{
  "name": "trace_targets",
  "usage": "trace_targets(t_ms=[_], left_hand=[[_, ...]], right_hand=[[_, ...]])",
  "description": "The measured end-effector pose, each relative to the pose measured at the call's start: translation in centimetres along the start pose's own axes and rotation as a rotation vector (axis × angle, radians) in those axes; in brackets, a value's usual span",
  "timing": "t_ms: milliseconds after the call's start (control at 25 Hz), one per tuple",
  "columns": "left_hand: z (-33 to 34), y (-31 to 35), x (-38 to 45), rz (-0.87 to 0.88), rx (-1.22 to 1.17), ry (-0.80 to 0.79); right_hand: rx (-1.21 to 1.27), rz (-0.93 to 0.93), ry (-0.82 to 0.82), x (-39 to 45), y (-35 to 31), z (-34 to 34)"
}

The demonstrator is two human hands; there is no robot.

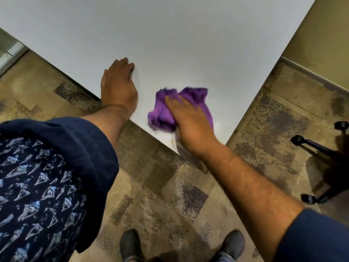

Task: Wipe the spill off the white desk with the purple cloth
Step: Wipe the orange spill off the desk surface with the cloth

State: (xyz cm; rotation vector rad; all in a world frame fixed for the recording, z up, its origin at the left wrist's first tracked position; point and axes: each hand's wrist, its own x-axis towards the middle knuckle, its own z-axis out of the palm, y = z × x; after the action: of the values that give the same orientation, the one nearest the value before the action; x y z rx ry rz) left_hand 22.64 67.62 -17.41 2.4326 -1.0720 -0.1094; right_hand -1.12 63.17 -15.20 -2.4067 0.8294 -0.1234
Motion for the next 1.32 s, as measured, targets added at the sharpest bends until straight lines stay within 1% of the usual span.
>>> trace_targets(t_ms=[80,120,200,320,400,480,520,560,600,640,720,800,840,920,1040,1200,1320], left_hand=[[0.0,0.1,-0.1,0.002,0.007,0.0],[0.0,0.1,-0.1,0.003,0.013,0.005],[0.0,0.0,-0.2,0.001,0.007,0.009],[0.2,-0.4,-0.2,-0.006,-0.003,0.011],[0.4,-0.7,-0.2,-0.011,0.004,0.019],[0.5,-0.7,-0.1,0.004,0.0,0.012],[0.6,-0.8,0.0,0.005,-0.004,0.009],[0.7,-0.9,0.1,0.001,-0.007,0.011],[0.7,-1.0,0.1,-0.005,-0.006,0.014],[0.7,-1.1,0.1,-0.008,-0.005,0.016],[0.7,-1.0,0.2,-0.005,-0.004,0.016],[0.8,-0.8,0.2,-0.002,0.009,0.015],[0.9,-0.8,0.2,0.001,0.007,0.015],[1.0,-0.9,0.0,-0.003,-0.003,0.016],[1.0,-1.0,0.1,0.01,0.003,0.021],[1.1,-0.9,0.1,0.019,-0.001,0.029],[1.0,-1.1,0.4,0.029,0.004,0.033]], right_hand=[[-0.058,-0.135,-0.11,-3.5,0.8,0.2],[-0.091,-0.185,-0.139,-4.7,1.6,0.0],[-0.166,-0.236,-0.127,-5.0,3.1,-0.7],[-0.184,-0.172,-0.038,-2.1,3.1,-1.1],[-0.176,-0.106,0.093,2.1,2.8,-1.3],[-0.18,0.039,0.236,6.7,2.6,-1.8],[-0.166,0.113,0.266,8.2,2.3,-1.9],[-0.138,0.146,0.267,8.7,1.8,-1.7],[-0.1,0.122,0.256,8.0,1.3,-1.2],[-0.075,0.06,0.234,6.1,0.8,-0.5],[-0.057,-0.069,0.163,-0.1,0.6,0.2],[-0.104,-0.113,0.101,-5.9,2.1,0.2],[-0.133,-0.088,0.099,-8.4,3.4,0.0],[-0.168,0.019,0.122,-13.5,5.5,-0.3],[-0.18,0.152,0.189,-17.7,4.9,1.3],[-0.136,0.336,0.342,-13.7,1.1,3.0],[-0.133,0.352,0.361,-10.6,-1.6,3.6]])
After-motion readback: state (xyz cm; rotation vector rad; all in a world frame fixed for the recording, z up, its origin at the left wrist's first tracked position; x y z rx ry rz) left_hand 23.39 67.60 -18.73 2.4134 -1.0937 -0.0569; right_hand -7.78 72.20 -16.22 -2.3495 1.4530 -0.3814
